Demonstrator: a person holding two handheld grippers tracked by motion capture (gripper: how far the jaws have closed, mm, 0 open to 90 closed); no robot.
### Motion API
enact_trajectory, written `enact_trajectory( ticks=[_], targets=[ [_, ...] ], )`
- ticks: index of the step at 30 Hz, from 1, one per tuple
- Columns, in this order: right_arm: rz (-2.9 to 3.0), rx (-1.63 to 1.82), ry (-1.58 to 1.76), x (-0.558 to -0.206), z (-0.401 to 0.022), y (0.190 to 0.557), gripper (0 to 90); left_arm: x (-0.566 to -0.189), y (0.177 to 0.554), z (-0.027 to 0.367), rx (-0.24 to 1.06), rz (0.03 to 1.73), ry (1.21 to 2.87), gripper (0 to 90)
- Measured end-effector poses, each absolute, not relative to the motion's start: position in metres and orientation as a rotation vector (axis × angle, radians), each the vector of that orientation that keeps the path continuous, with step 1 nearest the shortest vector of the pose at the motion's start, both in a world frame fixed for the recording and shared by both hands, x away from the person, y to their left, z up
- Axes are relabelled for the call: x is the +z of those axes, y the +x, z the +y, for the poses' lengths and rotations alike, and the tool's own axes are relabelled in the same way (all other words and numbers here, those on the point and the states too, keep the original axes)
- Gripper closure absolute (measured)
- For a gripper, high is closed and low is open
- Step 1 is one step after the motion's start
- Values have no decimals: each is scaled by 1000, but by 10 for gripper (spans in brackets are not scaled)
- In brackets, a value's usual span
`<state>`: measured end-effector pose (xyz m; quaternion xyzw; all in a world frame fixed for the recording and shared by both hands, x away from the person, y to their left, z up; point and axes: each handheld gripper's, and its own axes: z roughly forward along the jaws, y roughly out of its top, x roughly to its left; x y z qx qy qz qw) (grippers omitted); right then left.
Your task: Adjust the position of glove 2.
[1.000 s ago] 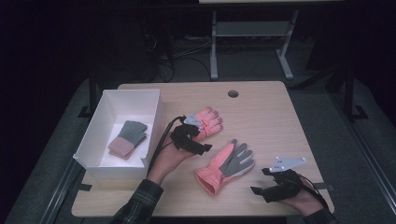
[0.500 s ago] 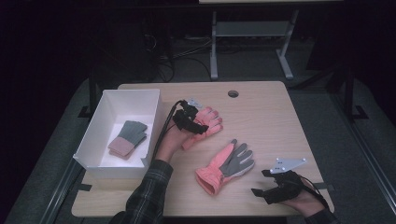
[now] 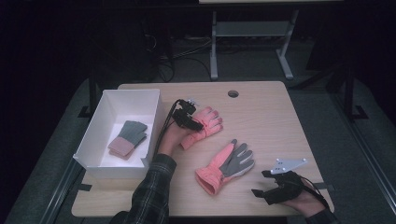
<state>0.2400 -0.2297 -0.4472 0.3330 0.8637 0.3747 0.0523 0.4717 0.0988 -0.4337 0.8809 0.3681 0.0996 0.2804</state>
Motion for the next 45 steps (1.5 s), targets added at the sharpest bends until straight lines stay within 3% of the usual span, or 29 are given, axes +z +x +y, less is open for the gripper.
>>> enact_trajectory(
  ticks=[9, 11, 32, 45],
  targets=[
    [2628, 1136, 1017, -448, -230, 240, 195, -432, 468, 101, 251, 1018, 2336, 756],
    [2627, 1136, 1017, -448, -230, 240, 196, -430, 467, 101, 237, 1028, 2320, 788],
    [2621, 1126, 1022, -449, -229, 241, 195, -368, 416, 96, 94, 915, 2308, 801],
    [2603, 1120, 1058, -449, -235, 244, 196, -353, 371, 69, 40, 824, 2333, 800]
  ],
)
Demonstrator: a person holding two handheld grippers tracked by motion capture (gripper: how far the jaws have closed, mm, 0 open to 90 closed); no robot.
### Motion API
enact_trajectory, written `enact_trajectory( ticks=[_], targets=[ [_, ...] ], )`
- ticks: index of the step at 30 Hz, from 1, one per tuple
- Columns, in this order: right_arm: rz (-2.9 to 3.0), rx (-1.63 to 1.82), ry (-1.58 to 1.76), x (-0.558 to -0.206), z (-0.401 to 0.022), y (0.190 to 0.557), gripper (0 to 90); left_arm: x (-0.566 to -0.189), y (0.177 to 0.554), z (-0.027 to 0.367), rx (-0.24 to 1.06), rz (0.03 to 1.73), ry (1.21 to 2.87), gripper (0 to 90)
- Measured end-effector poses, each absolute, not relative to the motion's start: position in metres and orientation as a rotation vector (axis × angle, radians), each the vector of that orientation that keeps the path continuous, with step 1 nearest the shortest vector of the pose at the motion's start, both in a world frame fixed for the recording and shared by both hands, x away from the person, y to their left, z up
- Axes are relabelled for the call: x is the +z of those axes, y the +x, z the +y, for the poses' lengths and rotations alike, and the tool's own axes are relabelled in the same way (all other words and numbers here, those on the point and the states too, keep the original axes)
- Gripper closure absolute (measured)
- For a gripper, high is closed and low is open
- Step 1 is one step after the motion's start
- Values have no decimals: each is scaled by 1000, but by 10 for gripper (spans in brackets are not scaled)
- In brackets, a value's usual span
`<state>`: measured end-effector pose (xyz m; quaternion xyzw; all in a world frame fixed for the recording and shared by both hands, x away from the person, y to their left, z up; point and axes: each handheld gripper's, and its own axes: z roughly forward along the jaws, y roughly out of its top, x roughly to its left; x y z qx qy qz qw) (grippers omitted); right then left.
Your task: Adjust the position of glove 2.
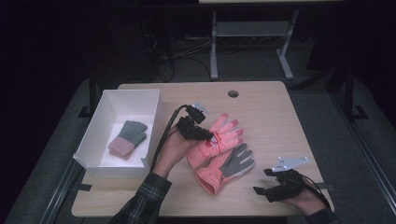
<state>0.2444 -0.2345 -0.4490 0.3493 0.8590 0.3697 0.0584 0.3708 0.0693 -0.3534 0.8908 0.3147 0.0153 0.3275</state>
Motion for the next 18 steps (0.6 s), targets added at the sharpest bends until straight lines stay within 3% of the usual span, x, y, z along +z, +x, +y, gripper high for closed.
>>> enact_trajectory(
  ticks=[18],
  targets=[
    [2611, 1117, 1040, -450, -233, 245, 195, -373, 342, 26, -8, 807, 2424, 781]
  ],
)
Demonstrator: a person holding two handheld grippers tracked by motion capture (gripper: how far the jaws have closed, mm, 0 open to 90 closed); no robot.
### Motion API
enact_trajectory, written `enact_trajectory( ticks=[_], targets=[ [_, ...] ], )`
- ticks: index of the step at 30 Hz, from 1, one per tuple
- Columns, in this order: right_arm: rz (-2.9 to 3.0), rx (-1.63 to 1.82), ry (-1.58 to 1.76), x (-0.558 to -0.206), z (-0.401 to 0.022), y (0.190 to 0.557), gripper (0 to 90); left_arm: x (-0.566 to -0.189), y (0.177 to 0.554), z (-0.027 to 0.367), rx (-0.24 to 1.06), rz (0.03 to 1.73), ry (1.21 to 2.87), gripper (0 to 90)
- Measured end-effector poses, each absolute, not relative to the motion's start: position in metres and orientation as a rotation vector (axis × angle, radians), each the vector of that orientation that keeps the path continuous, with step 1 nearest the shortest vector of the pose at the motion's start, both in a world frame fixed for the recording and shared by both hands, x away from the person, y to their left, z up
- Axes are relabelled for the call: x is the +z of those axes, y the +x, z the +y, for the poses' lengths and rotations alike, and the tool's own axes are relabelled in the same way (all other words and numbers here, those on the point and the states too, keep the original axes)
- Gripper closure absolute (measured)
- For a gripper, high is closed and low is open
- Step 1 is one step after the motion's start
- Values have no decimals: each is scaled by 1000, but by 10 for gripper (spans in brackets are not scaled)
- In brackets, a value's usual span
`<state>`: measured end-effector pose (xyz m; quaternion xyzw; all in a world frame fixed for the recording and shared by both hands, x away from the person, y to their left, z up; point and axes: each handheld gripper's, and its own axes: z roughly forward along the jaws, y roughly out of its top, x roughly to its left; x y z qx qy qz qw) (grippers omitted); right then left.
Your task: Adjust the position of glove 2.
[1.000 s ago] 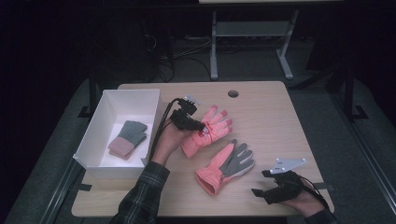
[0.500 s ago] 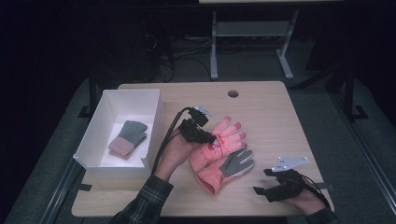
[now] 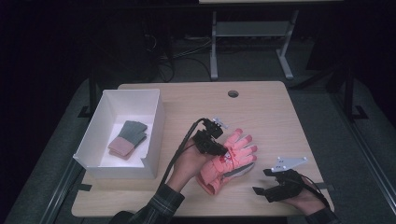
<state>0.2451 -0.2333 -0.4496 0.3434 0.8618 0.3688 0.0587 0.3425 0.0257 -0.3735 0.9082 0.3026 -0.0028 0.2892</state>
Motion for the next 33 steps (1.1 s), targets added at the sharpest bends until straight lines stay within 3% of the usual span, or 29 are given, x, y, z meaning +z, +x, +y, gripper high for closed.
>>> enact_trajectory(
  ticks=[5, 9, 12, 18, 21, 26, 29, 32, 33],
  targets=[
    [2611, 1115, 1039, -450, -233, 245, 196, -380, 343, 24, 19, 810, 2408, 687],
    [2611, 1117, 1041, -449, -233, 245, 196, -379, 344, 27, 32, 790, 2406, 516],
    [2606, 1120, 1042, -449, -233, 245, 195, -377, 345, 31, 36, 766, 2408, 436],
    [2606, 1126, 1048, -448, -233, 244, 202, -370, 344, 43, 38, 755, 2374, 395],
    [2607, 1128, 1049, -448, -233, 244, 206, -363, 342, 52, 51, 747, 2355, 396],
    [2608, 1129, 1045, -448, -233, 244, 214, -355, 336, 73, 78, 739, 2327, 501],
    [2608, 1135, 1050, -447, -232, 243, 240, -355, 334, 84, 83, 749, 2315, 516],
    [2592, 1179, 1029, -445, -230, 240, 392, -357, 337, 95, 93, 783, 2301, 659],
    [2594, 1202, 1009, -444, -229, 240, 490, -359, 338, 99, 107, 803, 2309, 725]
  ],
)
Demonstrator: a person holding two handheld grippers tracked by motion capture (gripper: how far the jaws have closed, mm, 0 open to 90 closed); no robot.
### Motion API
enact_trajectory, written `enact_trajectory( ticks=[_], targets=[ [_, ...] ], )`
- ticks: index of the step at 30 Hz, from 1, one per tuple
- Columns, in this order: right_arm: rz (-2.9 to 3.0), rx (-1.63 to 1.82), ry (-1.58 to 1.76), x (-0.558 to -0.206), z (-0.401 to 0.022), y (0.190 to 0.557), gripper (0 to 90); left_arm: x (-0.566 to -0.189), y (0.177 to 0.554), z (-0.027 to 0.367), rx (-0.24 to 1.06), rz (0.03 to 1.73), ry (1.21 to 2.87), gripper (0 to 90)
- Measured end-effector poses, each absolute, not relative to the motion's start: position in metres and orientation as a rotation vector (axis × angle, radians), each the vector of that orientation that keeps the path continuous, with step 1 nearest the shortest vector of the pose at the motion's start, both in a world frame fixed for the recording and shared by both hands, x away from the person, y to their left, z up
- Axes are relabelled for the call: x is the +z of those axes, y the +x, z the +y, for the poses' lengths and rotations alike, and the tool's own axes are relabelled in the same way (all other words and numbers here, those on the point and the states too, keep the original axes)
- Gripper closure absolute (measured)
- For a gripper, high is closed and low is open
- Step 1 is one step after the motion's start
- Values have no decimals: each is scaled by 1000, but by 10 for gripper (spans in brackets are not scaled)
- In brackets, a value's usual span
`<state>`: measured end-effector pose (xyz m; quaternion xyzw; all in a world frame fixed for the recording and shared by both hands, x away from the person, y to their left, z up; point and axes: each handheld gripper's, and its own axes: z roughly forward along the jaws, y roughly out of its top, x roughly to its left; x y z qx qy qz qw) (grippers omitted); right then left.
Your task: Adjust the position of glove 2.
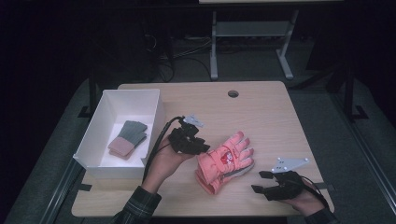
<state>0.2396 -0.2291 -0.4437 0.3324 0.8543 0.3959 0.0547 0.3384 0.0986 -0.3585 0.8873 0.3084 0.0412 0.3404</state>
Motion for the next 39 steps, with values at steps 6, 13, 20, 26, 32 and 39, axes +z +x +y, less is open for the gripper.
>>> enact_trajectory(
  ticks=[6, 13, 20, 26, 32, 39],
  targets=[
    [2631, 1290, 927, -439, -210, 236, 836, -375, 347, 105, 138, 836, 2324, 894],
    [2707, 1311, 795, -442, -169, 237, 900, -389, 355, 105, 120, 801, 2357, 895],
    [2763, 1246, 739, -451, -144, 240, 900, -400, 356, 106, 59, 782, 2351, 896],
    [2737, 1262, 734, -450, -135, 243, 900, -402, 352, 109, 51, 776, 2370, 896],
    [2677, 1322, 748, -440, -135, 248, 900, -400, 349, 107, 36, 756, 2379, 896],
    [2648, 1321, 766, -438, -139, 251, 900, -396, 346, 104, 15, 743, 2347, 896]
  ],
)
